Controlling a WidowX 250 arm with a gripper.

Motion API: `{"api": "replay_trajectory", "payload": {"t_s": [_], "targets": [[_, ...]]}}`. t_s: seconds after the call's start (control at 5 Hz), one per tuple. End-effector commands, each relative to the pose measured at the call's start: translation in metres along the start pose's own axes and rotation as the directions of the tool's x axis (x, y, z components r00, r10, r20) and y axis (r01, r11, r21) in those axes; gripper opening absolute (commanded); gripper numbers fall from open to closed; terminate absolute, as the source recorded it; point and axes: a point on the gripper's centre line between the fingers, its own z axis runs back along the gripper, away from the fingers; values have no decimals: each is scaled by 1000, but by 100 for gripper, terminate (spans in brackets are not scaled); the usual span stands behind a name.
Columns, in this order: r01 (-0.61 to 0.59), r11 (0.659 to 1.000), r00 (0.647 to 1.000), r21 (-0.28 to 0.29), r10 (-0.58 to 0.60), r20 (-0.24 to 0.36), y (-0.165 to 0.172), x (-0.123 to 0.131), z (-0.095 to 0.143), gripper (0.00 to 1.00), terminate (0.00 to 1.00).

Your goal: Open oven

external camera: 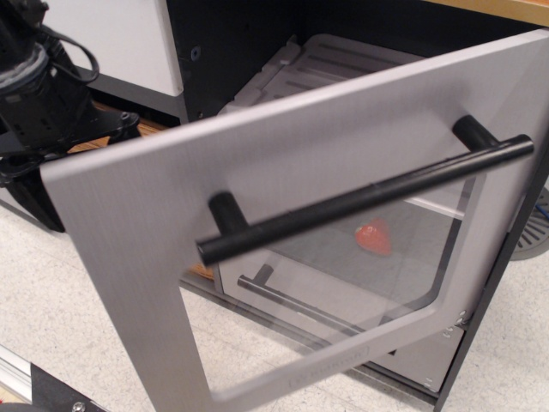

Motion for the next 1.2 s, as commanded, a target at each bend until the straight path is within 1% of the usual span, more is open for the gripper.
{"api": "replay_trajectory", "payload": {"t_s": [0.0,0.2,0.8,1.0], "targets": [[114,992,992,-60,-117,-46,-19,-16,19,100,0],[171,983,981,-68,-176,-84,-27,-27,19,100,0],[171,983,981,-68,-176,-84,-27,-27,19,100,0],[171,983,981,-68,-176,-84,-27,-27,19,100,100]]}}
